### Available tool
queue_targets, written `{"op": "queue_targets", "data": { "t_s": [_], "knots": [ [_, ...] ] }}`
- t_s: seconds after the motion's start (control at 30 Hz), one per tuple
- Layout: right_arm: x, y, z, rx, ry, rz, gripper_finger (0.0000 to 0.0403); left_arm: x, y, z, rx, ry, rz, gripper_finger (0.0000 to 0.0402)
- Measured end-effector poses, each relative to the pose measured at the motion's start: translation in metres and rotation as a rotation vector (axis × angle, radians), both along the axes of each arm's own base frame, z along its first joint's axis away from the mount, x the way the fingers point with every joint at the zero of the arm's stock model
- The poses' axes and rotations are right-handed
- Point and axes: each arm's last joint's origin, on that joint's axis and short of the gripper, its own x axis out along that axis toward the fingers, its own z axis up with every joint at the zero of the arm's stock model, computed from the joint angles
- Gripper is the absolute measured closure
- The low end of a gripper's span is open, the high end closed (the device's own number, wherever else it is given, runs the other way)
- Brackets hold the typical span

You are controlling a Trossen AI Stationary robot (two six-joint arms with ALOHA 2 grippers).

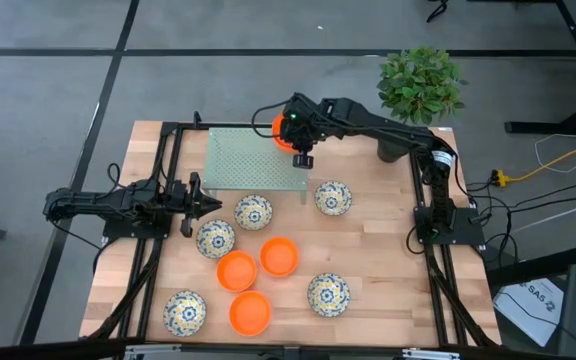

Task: Pick & Place Mini bowls
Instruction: Stack the orange bowl on top of the other orange bowls on the shelf

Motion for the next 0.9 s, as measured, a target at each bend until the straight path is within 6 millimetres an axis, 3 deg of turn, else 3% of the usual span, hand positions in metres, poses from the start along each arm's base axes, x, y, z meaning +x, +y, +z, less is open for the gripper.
{"op": "queue_targets", "data": {
  "t_s": [0.47,0.73,0.9],
  "knots": [
    [0.0,0.001,0.0,0.023,-0.008,0.022,0.0242,0.0,0.0,0.0,0.0,0.0,-0.001,0.0363],
    [0.002,0.004,0.002,0.064,-0.047,0.053,0.0236,0.0,0.0,0.0,0.0,0.0,-0.001,0.0363],
    [0.012,0.025,0.005,0.106,-0.107,0.112,0.0243,0.0,0.0,0.0,0.0,0.0,0.0,0.0363]
  ]
}}
